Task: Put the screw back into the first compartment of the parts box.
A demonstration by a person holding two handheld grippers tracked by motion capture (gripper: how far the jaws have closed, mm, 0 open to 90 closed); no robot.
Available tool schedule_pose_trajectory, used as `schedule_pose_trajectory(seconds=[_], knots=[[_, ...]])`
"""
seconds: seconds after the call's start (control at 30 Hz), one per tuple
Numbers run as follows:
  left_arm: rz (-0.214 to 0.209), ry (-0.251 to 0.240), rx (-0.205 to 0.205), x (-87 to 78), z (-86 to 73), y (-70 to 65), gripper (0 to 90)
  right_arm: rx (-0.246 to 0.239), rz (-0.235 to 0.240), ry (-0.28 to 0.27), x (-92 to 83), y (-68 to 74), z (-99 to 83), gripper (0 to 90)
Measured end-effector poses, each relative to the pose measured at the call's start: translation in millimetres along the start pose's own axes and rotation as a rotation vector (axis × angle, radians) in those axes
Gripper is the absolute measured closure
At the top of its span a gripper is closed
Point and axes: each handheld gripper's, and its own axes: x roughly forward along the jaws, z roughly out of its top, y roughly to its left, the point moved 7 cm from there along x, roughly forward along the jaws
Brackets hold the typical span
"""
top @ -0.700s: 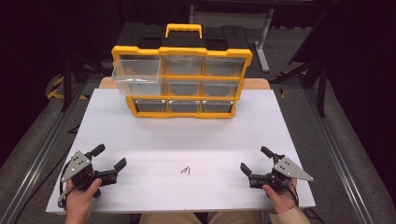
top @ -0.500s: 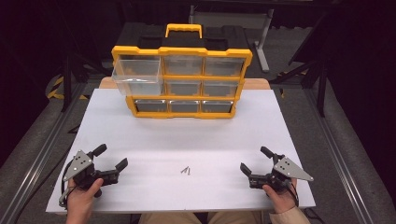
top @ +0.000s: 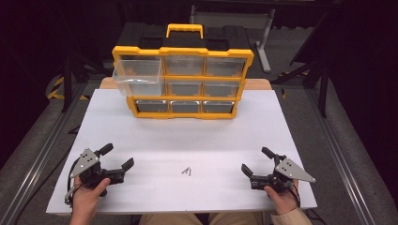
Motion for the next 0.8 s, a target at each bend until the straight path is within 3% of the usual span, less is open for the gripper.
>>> schedule_pose_trajectory(seconds=[0.2, 0.4, 0.8], knots=[[-0.039, 0.020, -0.004, 13.9, 5.8, -11.9, 0.6, -0.007, 0.006, -0.001, 0.8, 1.3, 0.3, 1.6], [-0.048, 0.056, -0.012, 28.3, 9.1, -24.5, 0.9, -0.002, 0.007, 0.000, 0.8, 1.0, 0.2, 1.6], [-0.088, 0.128, 0.022, 56.3, 12.7, -49.1, 0.9, -0.009, 0.005, -0.003, 1.3, 1.0, 0.6, 1.8]])
